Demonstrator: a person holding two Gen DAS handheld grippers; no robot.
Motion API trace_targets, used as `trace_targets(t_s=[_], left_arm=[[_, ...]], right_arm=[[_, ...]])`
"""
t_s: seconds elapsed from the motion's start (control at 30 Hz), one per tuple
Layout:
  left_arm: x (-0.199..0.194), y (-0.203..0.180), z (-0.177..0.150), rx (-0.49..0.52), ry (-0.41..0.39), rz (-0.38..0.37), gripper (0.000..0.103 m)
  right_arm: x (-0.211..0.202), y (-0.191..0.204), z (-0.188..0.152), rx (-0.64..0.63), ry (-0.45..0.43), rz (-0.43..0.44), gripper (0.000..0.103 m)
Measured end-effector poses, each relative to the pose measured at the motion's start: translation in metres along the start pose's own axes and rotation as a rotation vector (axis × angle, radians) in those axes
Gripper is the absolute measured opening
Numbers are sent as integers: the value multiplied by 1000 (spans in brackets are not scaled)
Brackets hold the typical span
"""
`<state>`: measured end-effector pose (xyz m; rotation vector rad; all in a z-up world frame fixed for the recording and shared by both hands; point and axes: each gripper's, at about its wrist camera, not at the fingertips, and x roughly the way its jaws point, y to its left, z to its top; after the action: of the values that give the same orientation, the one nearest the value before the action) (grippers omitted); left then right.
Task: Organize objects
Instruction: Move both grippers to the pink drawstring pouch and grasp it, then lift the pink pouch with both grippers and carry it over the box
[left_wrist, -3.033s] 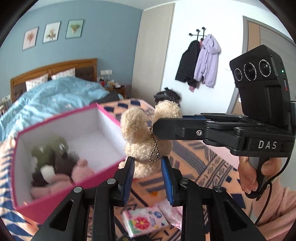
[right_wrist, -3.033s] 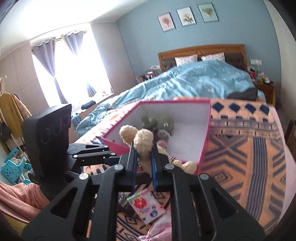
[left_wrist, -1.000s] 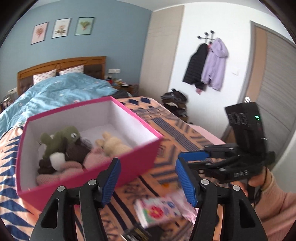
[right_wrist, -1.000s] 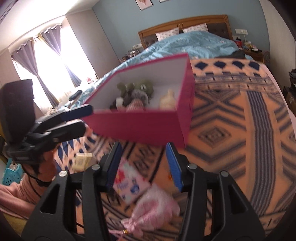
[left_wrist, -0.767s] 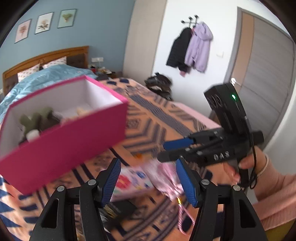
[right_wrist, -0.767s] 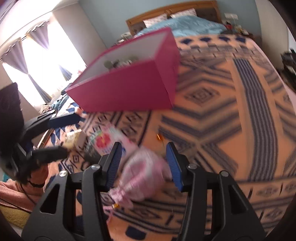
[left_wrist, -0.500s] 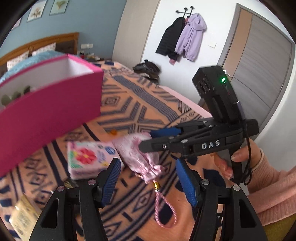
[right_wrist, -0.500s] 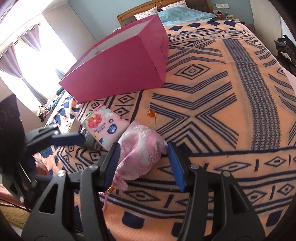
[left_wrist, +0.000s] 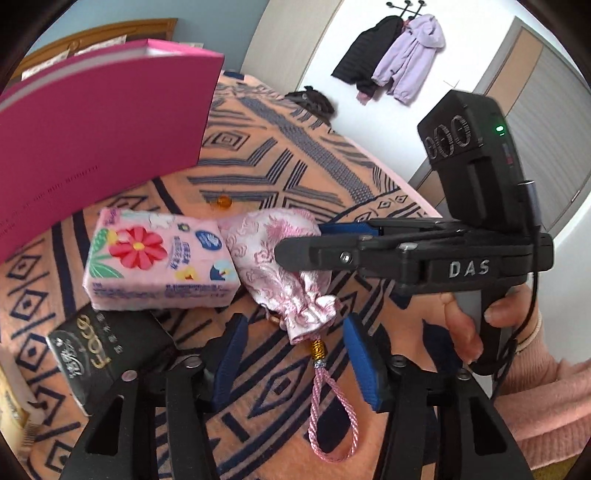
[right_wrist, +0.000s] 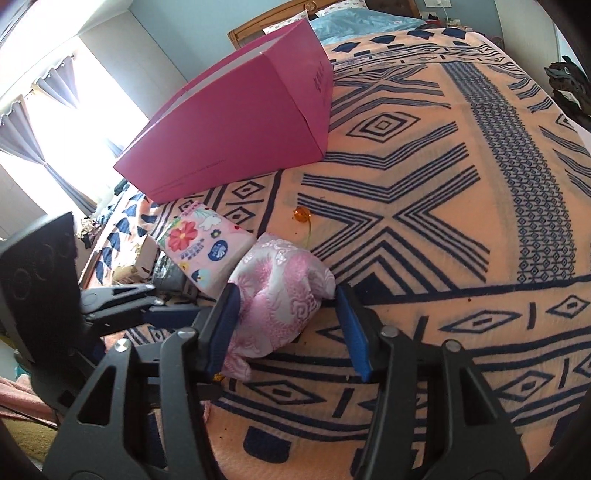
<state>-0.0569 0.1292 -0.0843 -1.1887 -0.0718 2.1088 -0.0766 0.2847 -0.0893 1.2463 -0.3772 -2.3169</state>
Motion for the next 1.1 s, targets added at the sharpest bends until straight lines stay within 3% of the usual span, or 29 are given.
trace_targets(t_s=[0.1, 0.2, 0.27, 0.67, 1.1], left_arm=[[0, 0, -1, -3, 3, -15, 45], [1, 0, 0, -10, 5, -27, 38], [0, -2, 1, -9, 0, -41, 35], [-42, -19, 19, 63, -123, -45, 34], [-95, -14, 56, 102, -278, 42, 34]], right_arm=[[2, -1, 0, 12, 3, 27, 42], [0, -2, 0, 25, -3, 52, 27], [-3, -1, 0, 24, -10, 67, 24], [-45, 28, 21, -59, -128, 89, 23], [-69, 73, 77, -208, -237, 135, 22]])
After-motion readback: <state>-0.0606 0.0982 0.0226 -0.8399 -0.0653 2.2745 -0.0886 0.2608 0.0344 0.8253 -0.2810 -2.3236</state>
